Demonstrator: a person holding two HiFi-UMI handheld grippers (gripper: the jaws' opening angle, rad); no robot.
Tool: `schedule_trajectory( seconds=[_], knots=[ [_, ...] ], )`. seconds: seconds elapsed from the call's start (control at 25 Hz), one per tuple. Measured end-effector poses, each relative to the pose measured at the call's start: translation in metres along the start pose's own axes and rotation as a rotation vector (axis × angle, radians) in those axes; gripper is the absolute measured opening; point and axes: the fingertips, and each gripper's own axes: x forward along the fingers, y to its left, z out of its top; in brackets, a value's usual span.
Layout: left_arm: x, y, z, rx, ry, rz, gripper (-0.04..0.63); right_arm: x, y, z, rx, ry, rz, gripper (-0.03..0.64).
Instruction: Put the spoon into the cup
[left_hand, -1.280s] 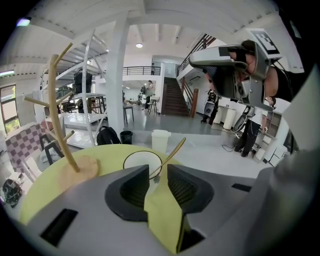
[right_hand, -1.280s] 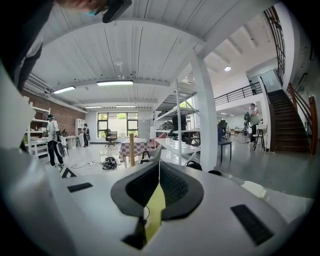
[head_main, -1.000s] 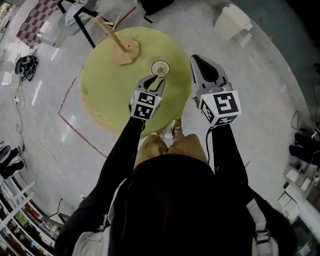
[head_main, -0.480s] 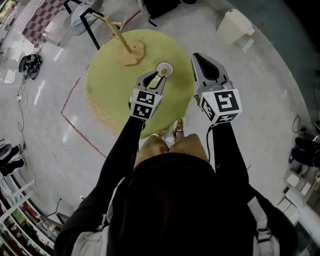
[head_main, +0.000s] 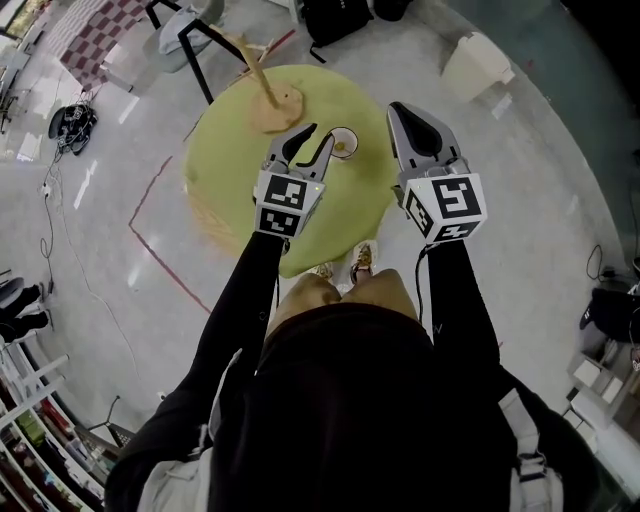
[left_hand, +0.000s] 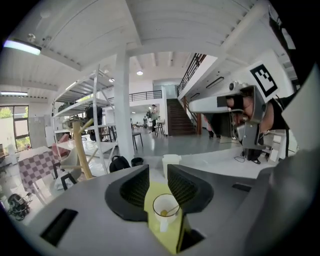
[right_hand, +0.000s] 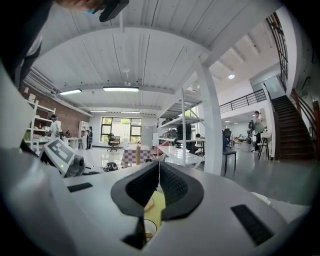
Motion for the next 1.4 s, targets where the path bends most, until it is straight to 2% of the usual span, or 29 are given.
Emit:
schedule_trajectory(
  seconds=[0.28, 0.52, 1.0, 1.08, 1.16, 1.4],
  knots=[
    [-0.032, 0.017, 0.070, -0.021, -0.176, 0.049, 0.123, 0.002, 0.006, 0.013, -0.015, -0.027, 0.004, 0.028],
    [-0.060, 0.029, 0.116, -0.009, -0.272, 0.101, 0.123, 0.003, 0.010, 0.028, -0.040, -0.054, 0.014, 0.028],
    [-0.093, 0.033, 0.152, 0.061, -0.338, 0.136, 0.123, 0.012, 0.026, 0.048, -0.076, -0.079, 0.044, 0.028],
    [-0.096, 0.036, 0.156, 0.071, -0.353, 0.160, 0.123, 0.012, 0.027, 0.051, -0.082, -0.085, 0.049, 0.028],
    [-0.101, 0.041, 0.157, 0.078, -0.365, 0.200, 0.015, 0.013, 0.028, 0.053, -0.086, -0.090, 0.052, 0.028],
    [-0.102, 0.048, 0.155, 0.048, -0.371, 0.231, 0.015, 0.013, 0.030, 0.055, -0.086, -0.089, 0.062, 0.028]
  ],
)
